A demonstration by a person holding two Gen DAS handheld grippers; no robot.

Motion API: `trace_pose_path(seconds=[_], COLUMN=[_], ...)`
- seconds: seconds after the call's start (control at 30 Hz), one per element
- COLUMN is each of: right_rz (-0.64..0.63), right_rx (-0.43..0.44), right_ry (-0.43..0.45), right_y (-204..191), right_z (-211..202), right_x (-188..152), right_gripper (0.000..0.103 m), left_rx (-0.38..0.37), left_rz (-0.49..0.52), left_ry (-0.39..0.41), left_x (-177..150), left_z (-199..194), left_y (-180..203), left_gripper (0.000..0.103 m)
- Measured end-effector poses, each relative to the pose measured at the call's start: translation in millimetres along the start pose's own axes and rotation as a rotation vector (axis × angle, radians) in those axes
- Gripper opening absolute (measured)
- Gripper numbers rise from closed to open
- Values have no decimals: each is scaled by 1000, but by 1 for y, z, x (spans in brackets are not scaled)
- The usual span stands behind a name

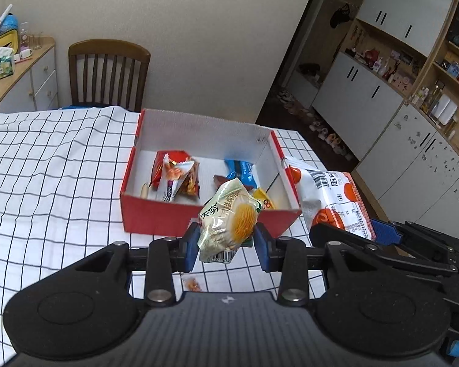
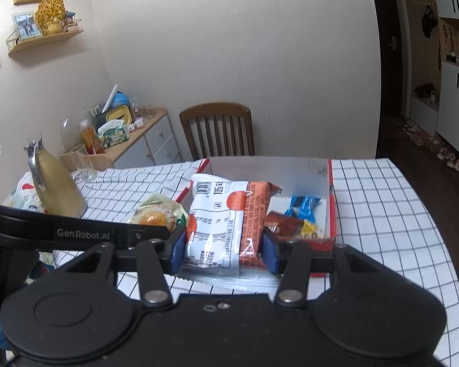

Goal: Organize snacks
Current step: 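Lift and carry the white-orange packet and egg pastry over the red box with both tools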

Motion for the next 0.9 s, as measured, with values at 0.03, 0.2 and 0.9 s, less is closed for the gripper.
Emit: trace_pose_path(seconds=[0.03,0.2,0.9], right_rz=[-4,0,-49], right_rx=[-2,-8,-95], right_ry=[5,15,6], right_y=[0,6,35], right_z=[1,8,58], right_x=[2,13,40], right_gripper=[48,48,49], left_rx=[1,-11,25], left_rz=[1,-7,24], left_ry=[1,-5,16], left_x=[2,17,75], left_z=[2,11,67], left_y=[0,1,-8], left_gripper=[37,37,37])
Point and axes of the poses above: each gripper's, at about its wrist camera, not at the fingertips, and z roughly the way its jaws point, y to its right, x to its top, the point moved 3 cm from there along z, roughly the way its jaws point, and after that the axes turned 7 degrees about z, right-handed, at the moved point
